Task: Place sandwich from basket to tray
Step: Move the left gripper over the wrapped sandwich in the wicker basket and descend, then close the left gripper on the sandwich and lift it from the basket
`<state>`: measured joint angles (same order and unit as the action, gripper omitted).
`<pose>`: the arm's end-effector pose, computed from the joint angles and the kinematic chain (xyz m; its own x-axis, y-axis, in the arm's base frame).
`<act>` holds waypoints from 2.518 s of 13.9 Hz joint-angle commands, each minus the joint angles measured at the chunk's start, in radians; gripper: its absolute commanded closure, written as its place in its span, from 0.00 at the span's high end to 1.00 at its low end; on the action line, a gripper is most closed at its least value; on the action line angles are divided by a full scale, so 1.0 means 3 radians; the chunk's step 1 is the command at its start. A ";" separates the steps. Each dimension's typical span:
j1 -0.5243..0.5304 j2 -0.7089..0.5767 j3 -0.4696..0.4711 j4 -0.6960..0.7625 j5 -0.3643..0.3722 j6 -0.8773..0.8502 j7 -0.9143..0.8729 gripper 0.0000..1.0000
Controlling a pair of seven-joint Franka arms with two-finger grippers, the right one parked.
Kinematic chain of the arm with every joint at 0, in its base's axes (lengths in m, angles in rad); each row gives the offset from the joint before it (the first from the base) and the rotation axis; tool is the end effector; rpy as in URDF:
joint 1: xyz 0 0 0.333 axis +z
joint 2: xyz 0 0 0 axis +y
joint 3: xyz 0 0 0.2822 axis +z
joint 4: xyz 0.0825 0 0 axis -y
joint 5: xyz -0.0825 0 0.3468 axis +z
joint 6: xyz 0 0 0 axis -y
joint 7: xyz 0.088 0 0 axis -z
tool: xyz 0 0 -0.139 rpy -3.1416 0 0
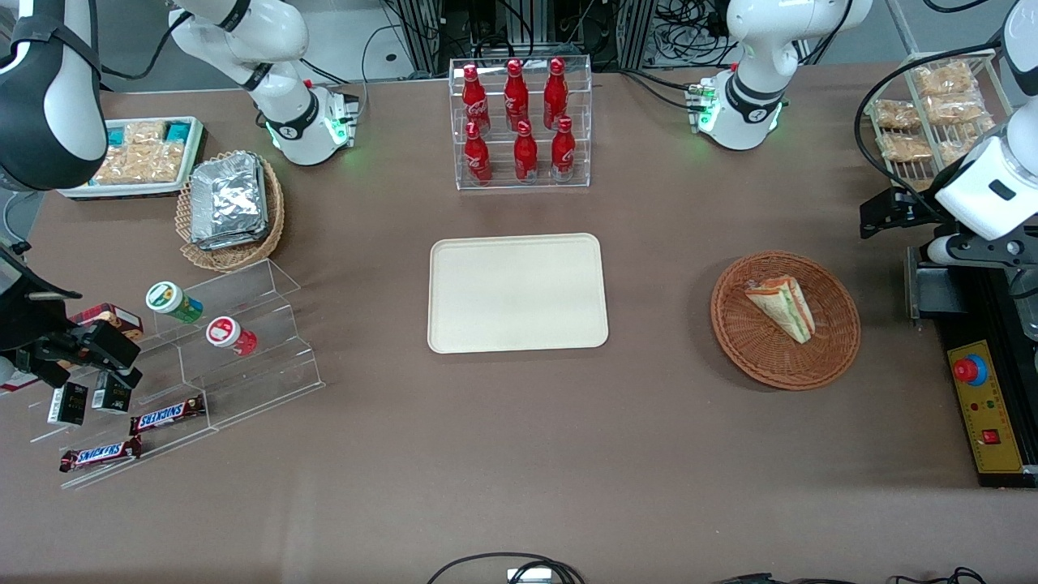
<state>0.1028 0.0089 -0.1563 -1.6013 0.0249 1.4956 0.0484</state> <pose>0.5058 -0.0232 0.5352 0.9883 -0.0996 -0.1152 -0.1024 -0.9946 -0.0179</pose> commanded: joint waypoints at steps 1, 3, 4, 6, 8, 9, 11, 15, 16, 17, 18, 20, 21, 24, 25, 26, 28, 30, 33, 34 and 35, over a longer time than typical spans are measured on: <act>0.0046 0.0032 -0.0031 0.0071 0.0024 -0.0051 -0.0054 1.00; 0.0071 0.0042 -0.0011 0.0076 0.0019 -0.0051 -0.0054 1.00; 0.0087 0.0072 -0.0011 0.0076 0.0019 -0.0041 -0.0059 1.00; 0.0087 0.0103 -0.0006 0.0015 0.0024 0.0041 -0.0059 1.00; 0.0087 0.0047 0.0005 -0.0240 0.0029 0.0260 -0.0242 1.00; 0.0087 0.0047 0.0005 -0.0352 0.0029 0.0357 -0.0395 1.00; 0.0082 0.0032 -0.0001 -0.0592 0.0040 0.0582 -0.0702 1.00; 0.0082 -0.0025 -0.0001 -0.1343 0.0070 0.1399 -0.1152 1.00; 0.0082 -0.0040 -0.0001 -0.1507 0.0075 0.1589 -0.1295 1.00; 0.0082 -0.0050 -0.0001 -0.1681 0.0075 0.1768 -0.1469 1.00; 0.0082 -0.0060 -0.0001 -0.1820 0.0075 0.1921 -0.1612 1.00; 0.0082 -0.0055 -0.0001 -0.2040 0.0080 0.2193 -0.1843 1.00; 0.0082 -0.0045 -0.0001 -0.2112 0.0086 0.2290 -0.1940 1.00; 0.0082 -0.0030 -0.0001 -0.2332 0.0121 0.2576 -0.2211 1.00; 0.0082 -0.0015 -0.0001 -0.2388 0.0121 0.2684 -0.2308 1.00; 0.0082 -0.0004 -0.0001 -0.2475 0.0121 0.2811 -0.2395 1.00; 0.0082 0.0016 -0.0001 -0.2674 0.0121 0.3087 -0.2462 1.00; 0.0087 0.0042 -0.0001 -0.2807 0.0121 0.3287 -0.2533 1.00; 0.0082 0.0149 -0.0001 -0.2900 0.0121 0.3507 -0.2600 1.00; 0.0082 0.0164 0.0004 -0.2945 0.0121 0.3579 -0.2605 1.00; 0.0082 0.0200 0.0005 -0.2971 0.0121 0.3655 -0.2611 1.00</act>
<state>0.1236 0.0592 -0.1513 -2.4679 0.0419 2.5397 -0.7040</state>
